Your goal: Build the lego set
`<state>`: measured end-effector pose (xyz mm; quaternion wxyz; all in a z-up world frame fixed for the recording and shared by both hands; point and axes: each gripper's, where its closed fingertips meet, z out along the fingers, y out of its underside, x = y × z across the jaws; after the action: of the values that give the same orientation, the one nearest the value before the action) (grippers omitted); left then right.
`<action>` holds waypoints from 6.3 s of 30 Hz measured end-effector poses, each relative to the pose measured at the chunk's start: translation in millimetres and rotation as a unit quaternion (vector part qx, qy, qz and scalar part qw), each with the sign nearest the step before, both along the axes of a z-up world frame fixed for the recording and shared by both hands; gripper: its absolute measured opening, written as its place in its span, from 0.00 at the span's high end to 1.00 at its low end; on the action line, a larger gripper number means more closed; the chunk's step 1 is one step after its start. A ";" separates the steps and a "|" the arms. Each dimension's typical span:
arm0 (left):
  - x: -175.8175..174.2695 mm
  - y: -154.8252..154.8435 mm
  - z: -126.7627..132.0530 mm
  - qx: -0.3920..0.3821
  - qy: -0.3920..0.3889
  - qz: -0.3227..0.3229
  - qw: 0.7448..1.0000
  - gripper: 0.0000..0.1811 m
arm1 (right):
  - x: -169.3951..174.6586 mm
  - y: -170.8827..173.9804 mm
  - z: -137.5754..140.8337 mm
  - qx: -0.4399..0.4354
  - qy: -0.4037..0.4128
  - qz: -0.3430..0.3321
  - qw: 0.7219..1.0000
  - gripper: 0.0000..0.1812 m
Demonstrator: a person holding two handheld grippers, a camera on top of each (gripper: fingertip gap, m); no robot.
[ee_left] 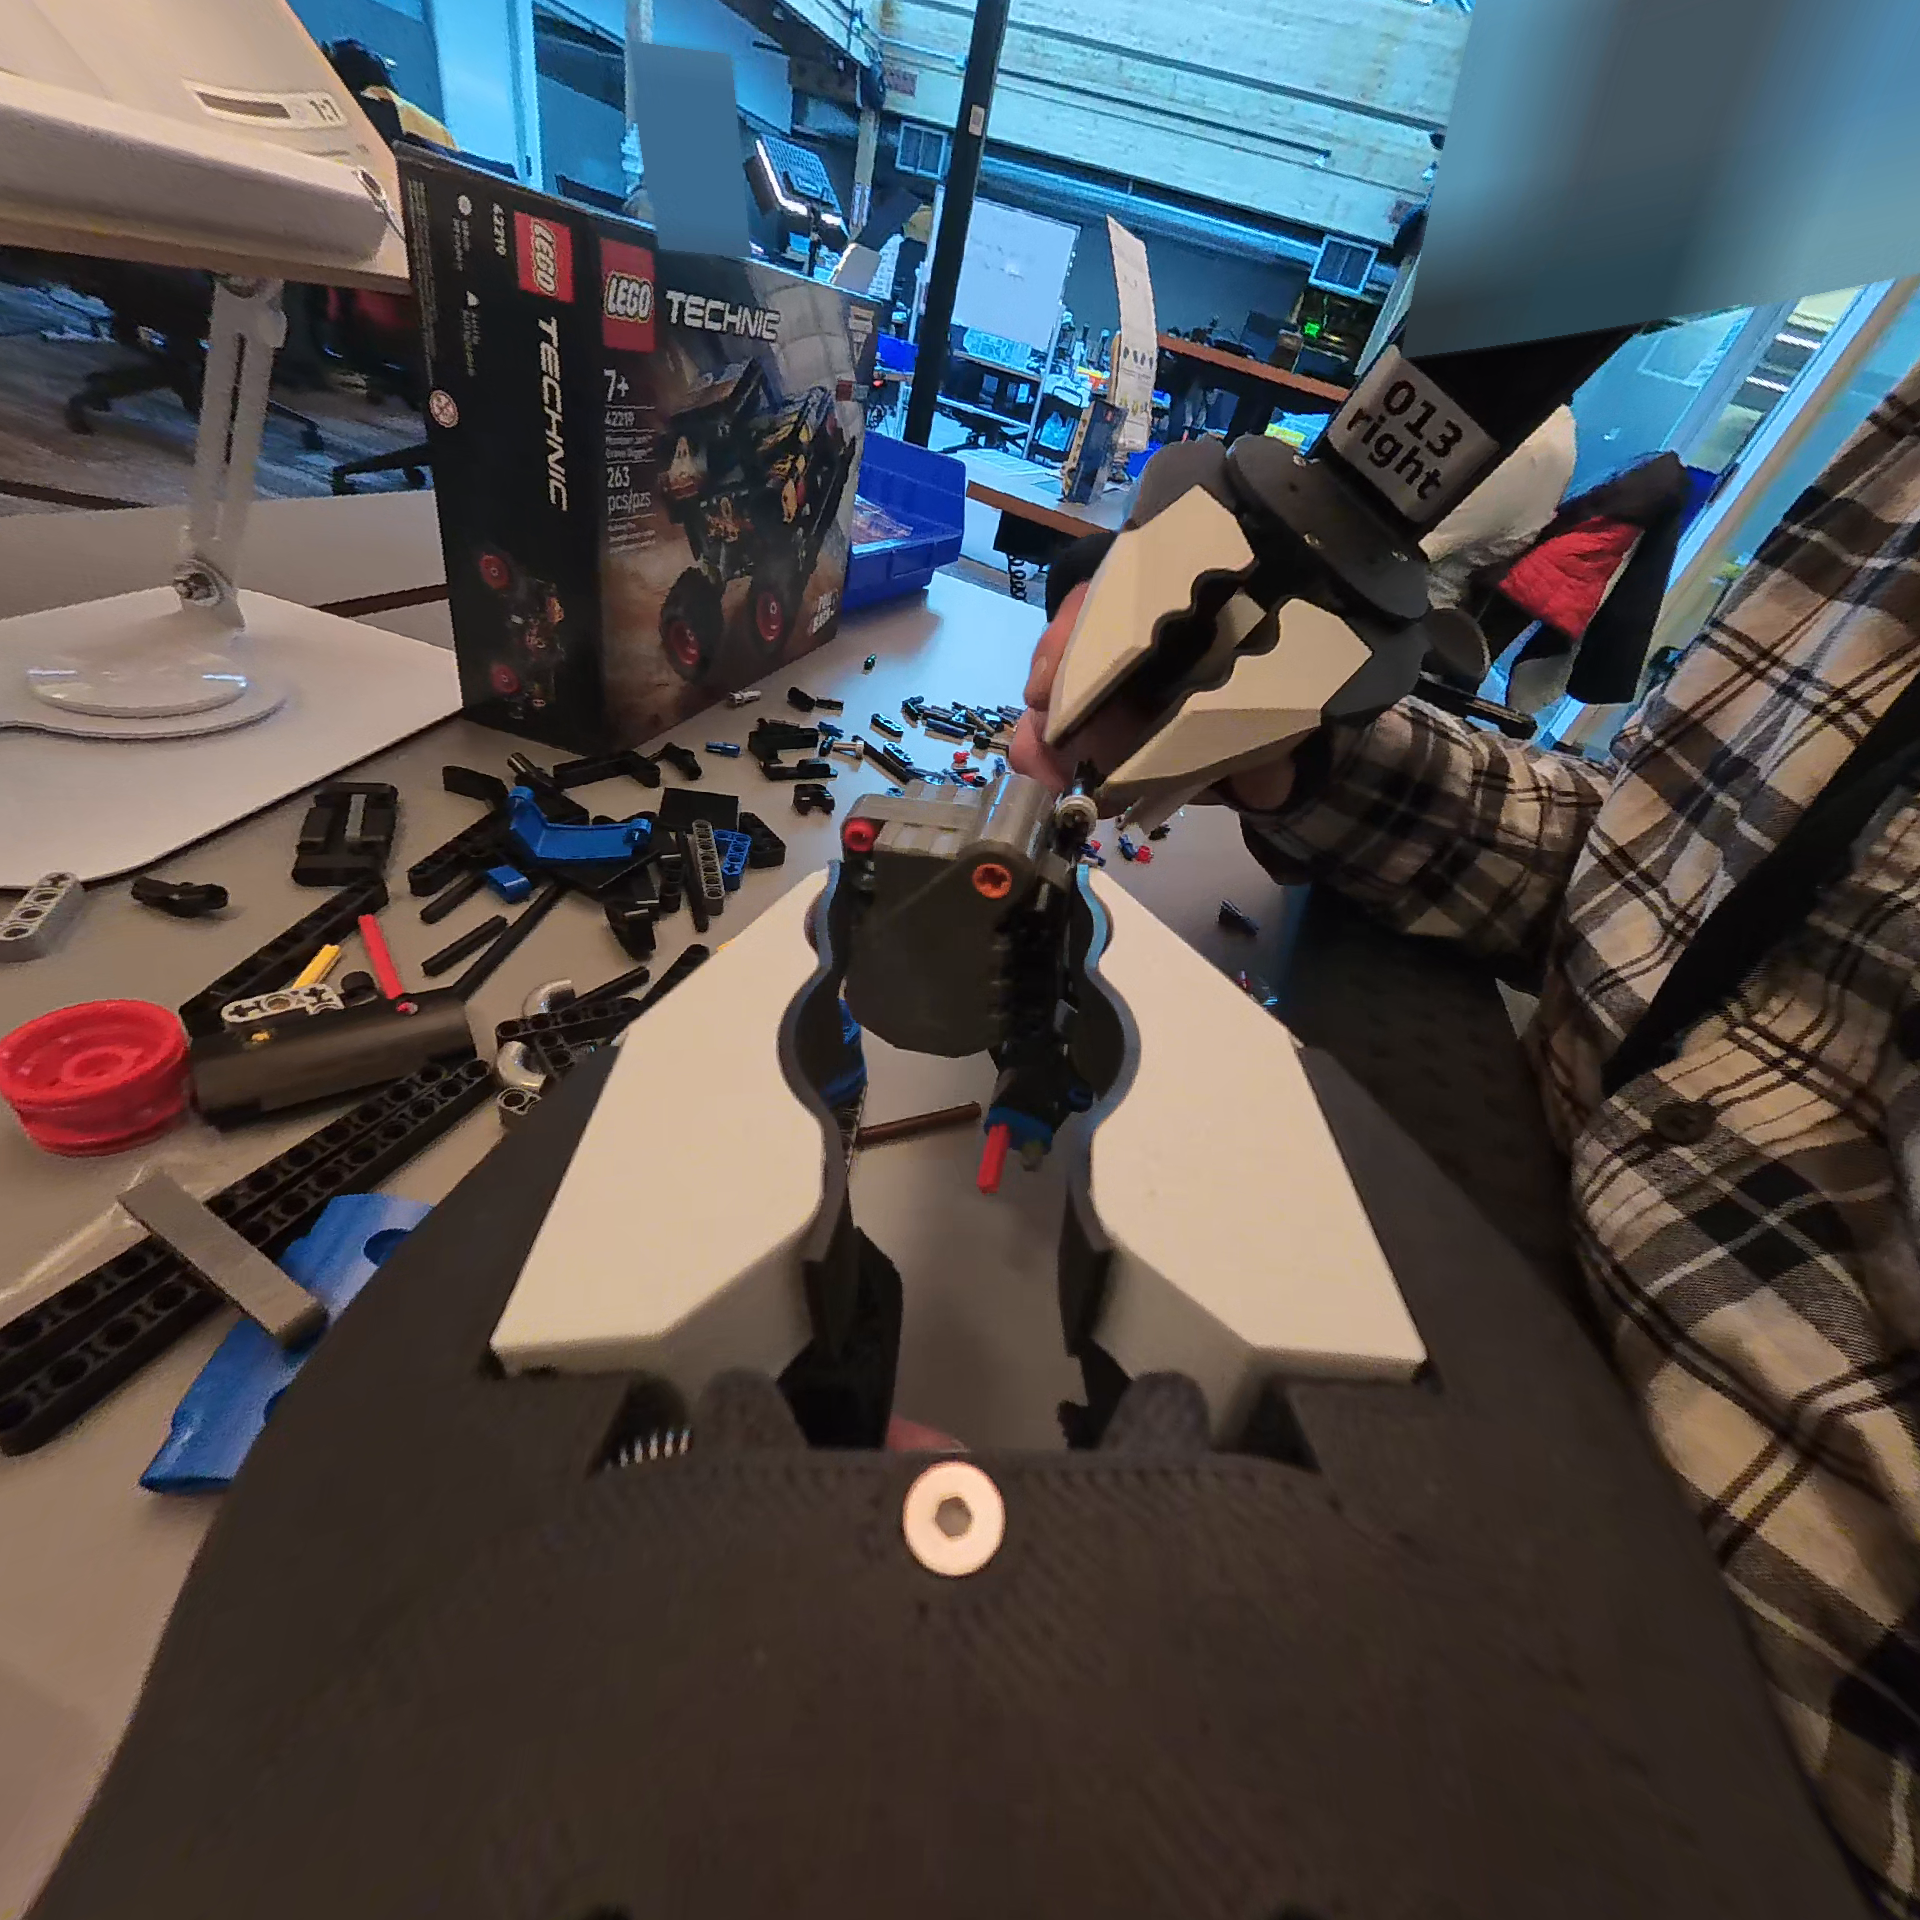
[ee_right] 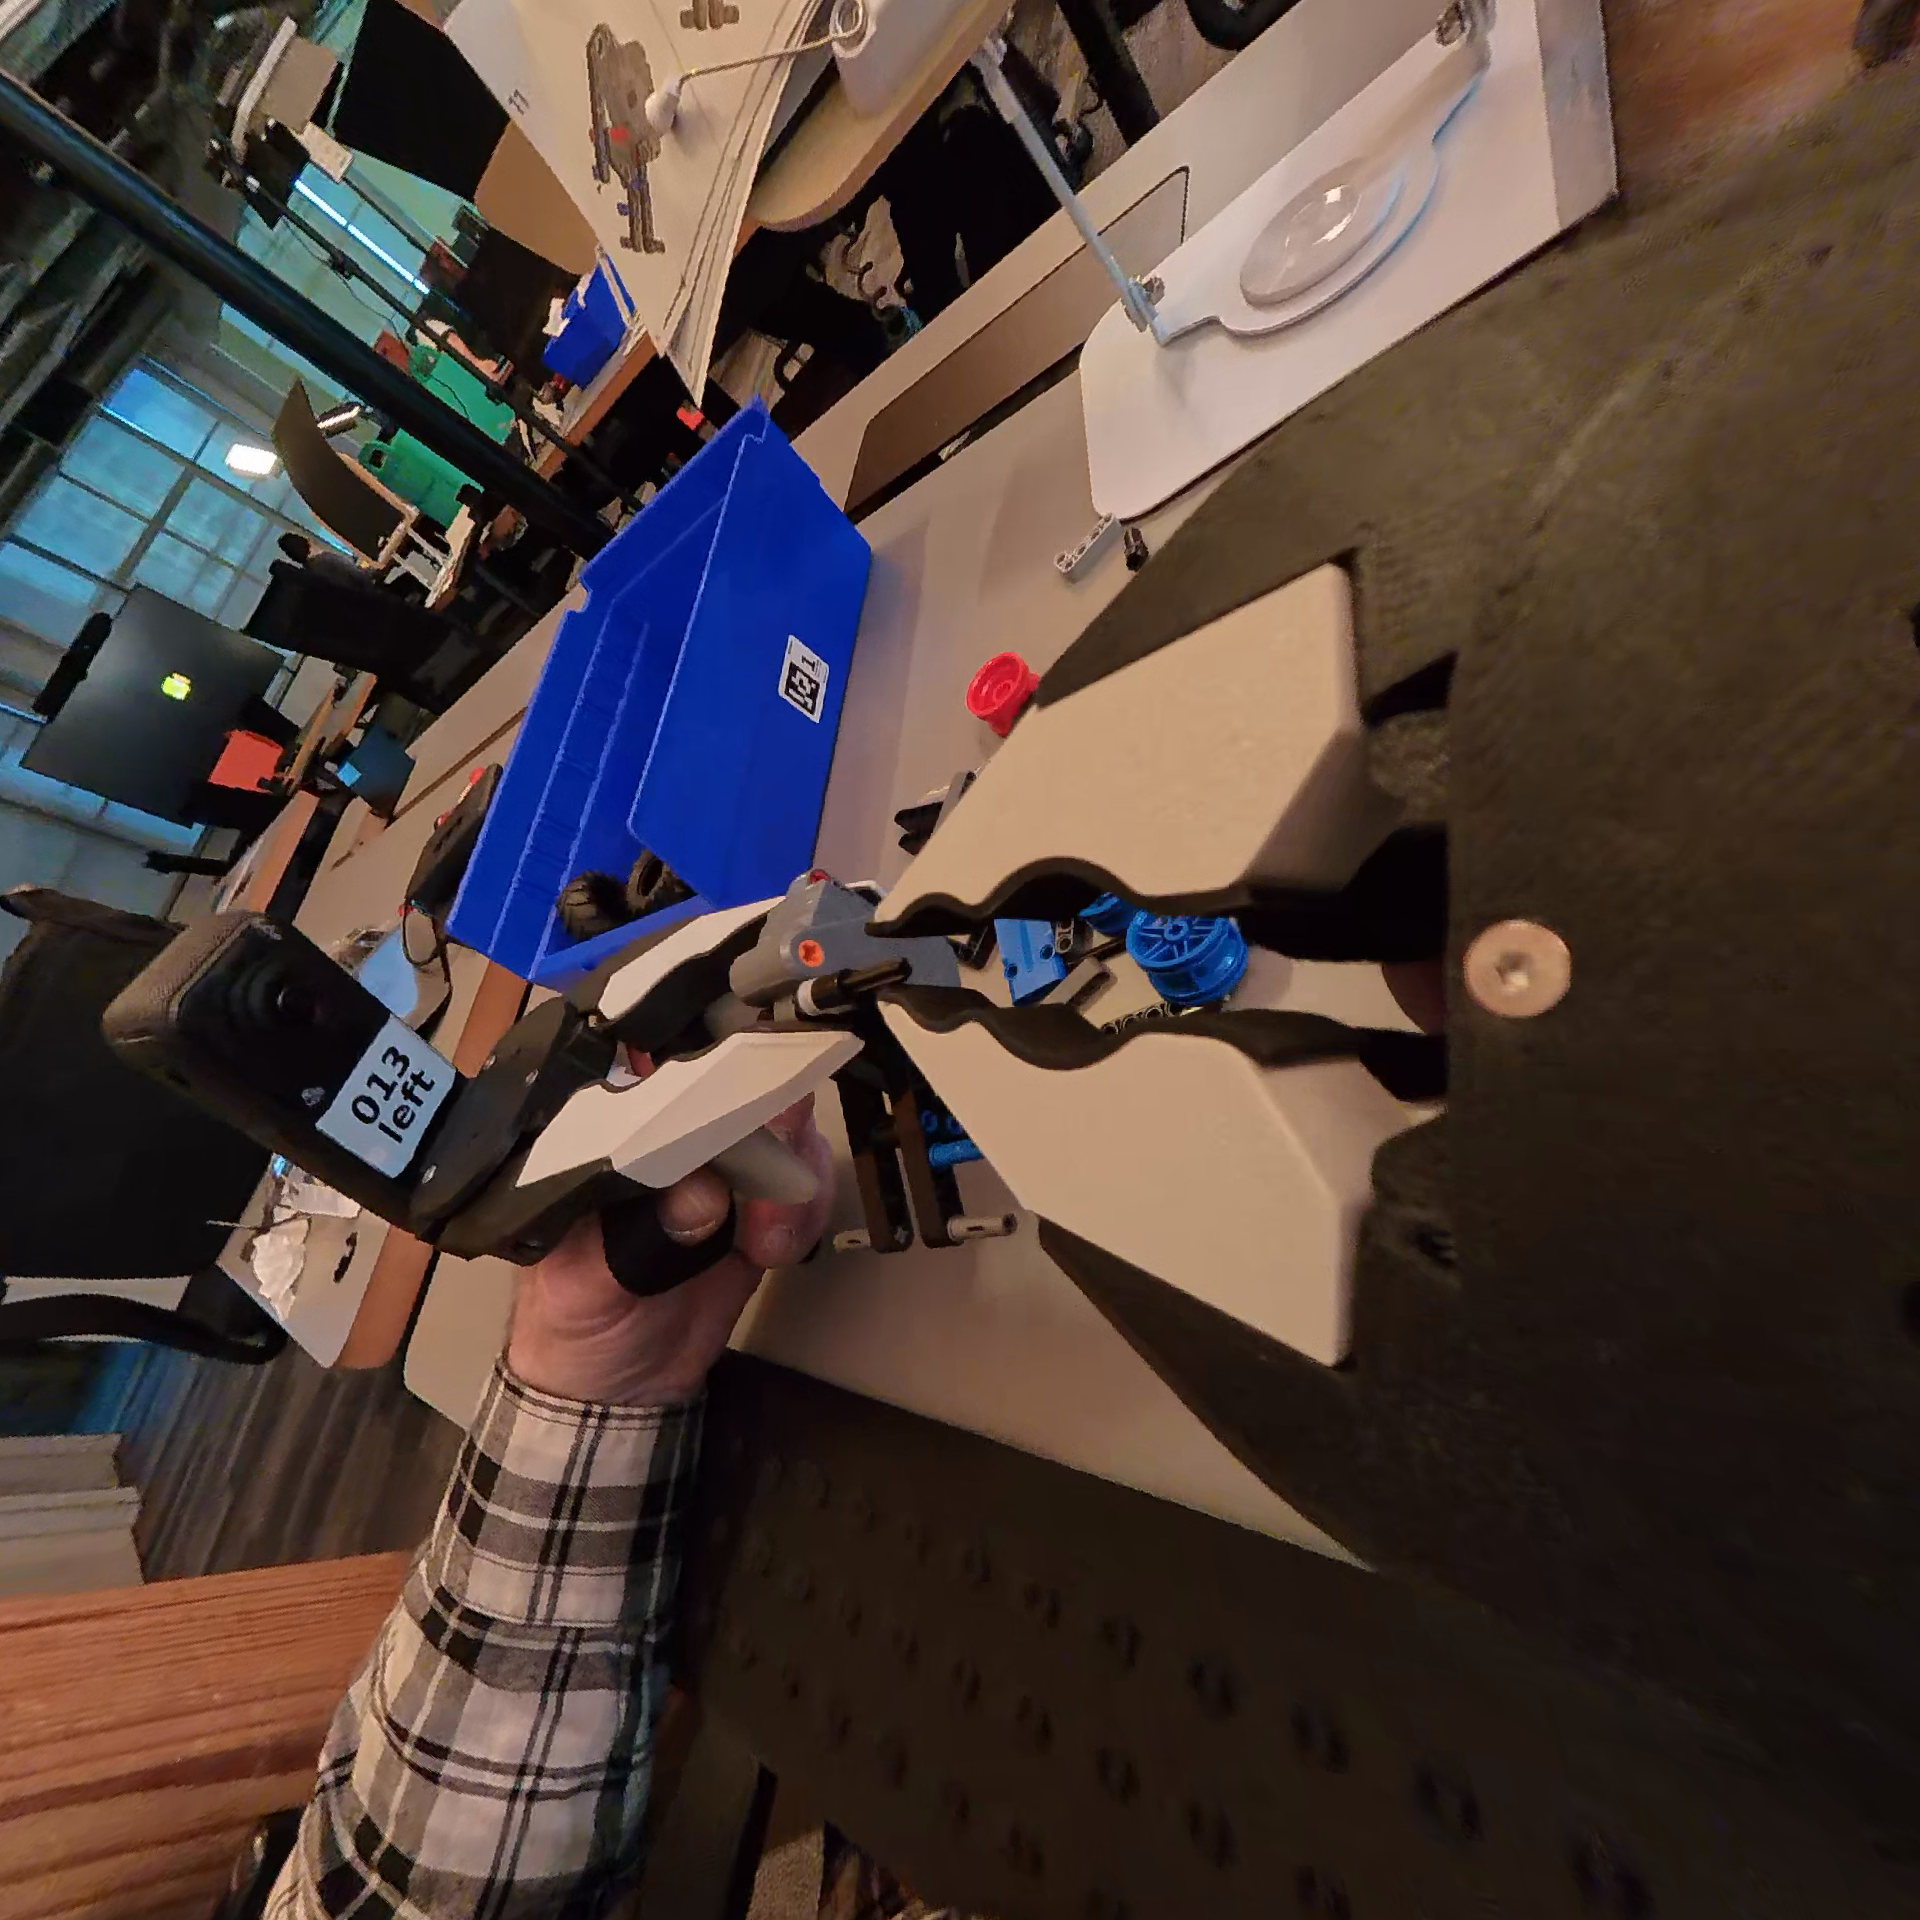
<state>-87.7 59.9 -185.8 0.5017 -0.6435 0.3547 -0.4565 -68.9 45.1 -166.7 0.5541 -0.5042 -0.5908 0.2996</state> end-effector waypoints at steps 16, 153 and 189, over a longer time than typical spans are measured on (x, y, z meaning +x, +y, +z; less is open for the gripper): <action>-5.9 7.2 4.2 0.013 -0.009 0.024 1.000 0.78 | 3.7 8.6 -2.7 -0.017 0.000 -0.019 1.000 0.93; 17.7 16.3 10.4 0.219 0.209 0.144 0.942 0.76 | -0.4 32.1 -45.2 0.072 -0.090 -0.074 0.991 0.97; -7.0 24.2 8.9 0.173 0.140 0.166 0.961 0.70 | 14.7 51.9 -15.8 0.058 -0.009 -0.115 0.992 0.97</action>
<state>-94.7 84.1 -176.9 0.6194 -0.6541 0.3831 -0.2043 -54.2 97.0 -182.5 0.6078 -0.5385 -0.5502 0.1949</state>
